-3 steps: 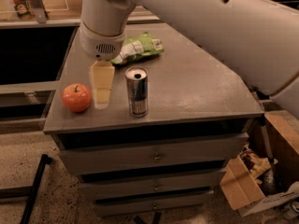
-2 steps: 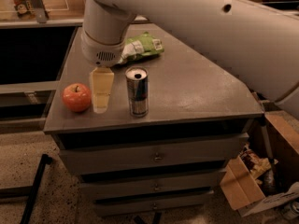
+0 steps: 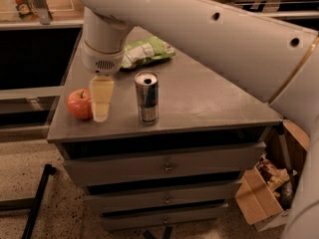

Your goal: Pick apple

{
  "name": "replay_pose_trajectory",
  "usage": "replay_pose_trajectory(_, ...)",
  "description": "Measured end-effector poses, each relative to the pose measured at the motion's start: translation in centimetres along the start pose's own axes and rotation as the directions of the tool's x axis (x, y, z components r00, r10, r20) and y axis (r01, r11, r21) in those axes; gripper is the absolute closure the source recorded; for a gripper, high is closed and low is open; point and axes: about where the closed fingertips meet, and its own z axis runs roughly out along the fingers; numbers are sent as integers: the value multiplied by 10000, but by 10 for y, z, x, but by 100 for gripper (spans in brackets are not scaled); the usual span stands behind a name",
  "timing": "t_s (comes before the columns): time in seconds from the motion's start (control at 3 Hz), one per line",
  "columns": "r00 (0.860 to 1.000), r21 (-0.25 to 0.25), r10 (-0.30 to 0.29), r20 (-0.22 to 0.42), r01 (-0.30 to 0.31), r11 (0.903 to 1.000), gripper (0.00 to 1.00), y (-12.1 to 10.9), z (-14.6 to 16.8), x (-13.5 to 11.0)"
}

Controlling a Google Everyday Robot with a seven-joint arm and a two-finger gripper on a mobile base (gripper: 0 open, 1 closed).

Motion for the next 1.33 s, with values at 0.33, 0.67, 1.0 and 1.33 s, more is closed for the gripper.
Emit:
replay_pose_trajectory(0.33,9999,-132,-55,106,56,9999,0,-9,15,-6)
replay_pose_trajectory(0.67,9994,-353,-191,304,202,9992,0,-12,30,-15)
replay_pose_trajectory(1.0,9980,-688,-317,551,355,9970,0,-11,45,-21)
replay_pose_trajectory(1.33,9961,-965,-495,736,565,9937,18,-10,56,-27)
